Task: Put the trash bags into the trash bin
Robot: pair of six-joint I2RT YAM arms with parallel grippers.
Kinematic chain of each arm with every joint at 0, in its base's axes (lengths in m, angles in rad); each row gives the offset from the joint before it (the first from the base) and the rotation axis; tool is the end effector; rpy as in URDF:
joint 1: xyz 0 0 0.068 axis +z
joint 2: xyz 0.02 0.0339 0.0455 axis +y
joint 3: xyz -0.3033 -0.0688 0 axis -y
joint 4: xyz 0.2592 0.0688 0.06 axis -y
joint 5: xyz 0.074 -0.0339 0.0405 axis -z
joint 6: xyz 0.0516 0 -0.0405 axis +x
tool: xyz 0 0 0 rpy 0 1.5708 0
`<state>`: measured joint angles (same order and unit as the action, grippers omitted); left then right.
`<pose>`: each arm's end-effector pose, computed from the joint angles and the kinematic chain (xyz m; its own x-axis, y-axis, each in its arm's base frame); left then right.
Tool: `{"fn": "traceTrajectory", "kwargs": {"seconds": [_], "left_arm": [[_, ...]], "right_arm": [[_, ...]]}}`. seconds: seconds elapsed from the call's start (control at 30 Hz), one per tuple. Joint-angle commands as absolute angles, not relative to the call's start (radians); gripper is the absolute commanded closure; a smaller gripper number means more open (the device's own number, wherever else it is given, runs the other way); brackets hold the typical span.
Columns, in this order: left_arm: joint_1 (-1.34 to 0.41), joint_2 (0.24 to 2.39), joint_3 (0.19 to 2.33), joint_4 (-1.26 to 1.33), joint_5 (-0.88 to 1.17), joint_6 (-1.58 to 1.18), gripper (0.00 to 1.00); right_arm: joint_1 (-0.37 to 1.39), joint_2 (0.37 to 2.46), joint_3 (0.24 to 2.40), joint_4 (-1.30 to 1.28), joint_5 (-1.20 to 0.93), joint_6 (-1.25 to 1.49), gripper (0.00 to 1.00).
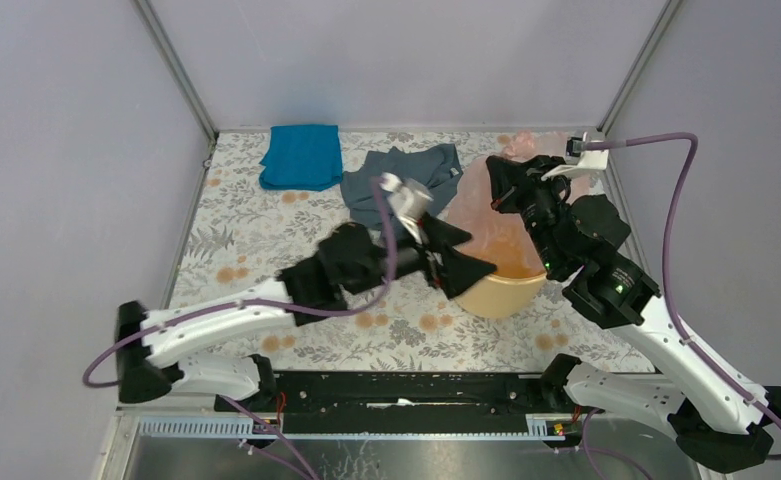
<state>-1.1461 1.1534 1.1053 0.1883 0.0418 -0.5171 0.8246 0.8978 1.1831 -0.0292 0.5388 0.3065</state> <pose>0.1147 -0.2589 0.4558 -0.4084 -0.2956 -0.8636 0.8346 0.2621 -0.4844 0.1397 0.1121 0.5112 0.0755 0.4631 -0.8831 -0.3315 0.8469 0.4158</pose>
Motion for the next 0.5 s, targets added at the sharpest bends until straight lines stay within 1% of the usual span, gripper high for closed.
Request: {"fn": "traceTrajectory", "kwargs": {"seconds": [0.0,0.03,0.1,0.27,0.33,0.47], "left_arm": [[-1.253,1.311,1.149,0.341,0.042,-0.368,0.06],[-1.273,1.334,1.148,0.373,-0.027,-0.362,0.03],[-1.281,1.380,1.156,0.422,-0.132,-0.378,0.01],[-1.282,1.495,1.223,0.467,-0.172,-0.423,0.01],[-1.282,1.534,1.244,0.466,-0.233,-0.457,0.01],[-1.282,1.590,1.280,0.488,-0.299,-0.457,0.05]], "right_arm": [[0.825,0.889,1.262,-0.103,0.521,0.425,1.00],[0.825,0.881,1.265,-0.110,0.517,0.435,1.00],[0.824,0.858,1.259,-0.109,0.503,0.445,1.00],[0.825,0.823,1.242,-0.106,0.504,0.452,1.00],[0.825,0.820,1.244,-0.110,0.507,0.452,1.00],[0.824,0.815,1.240,-0.105,0.491,0.455,1.00]]}}
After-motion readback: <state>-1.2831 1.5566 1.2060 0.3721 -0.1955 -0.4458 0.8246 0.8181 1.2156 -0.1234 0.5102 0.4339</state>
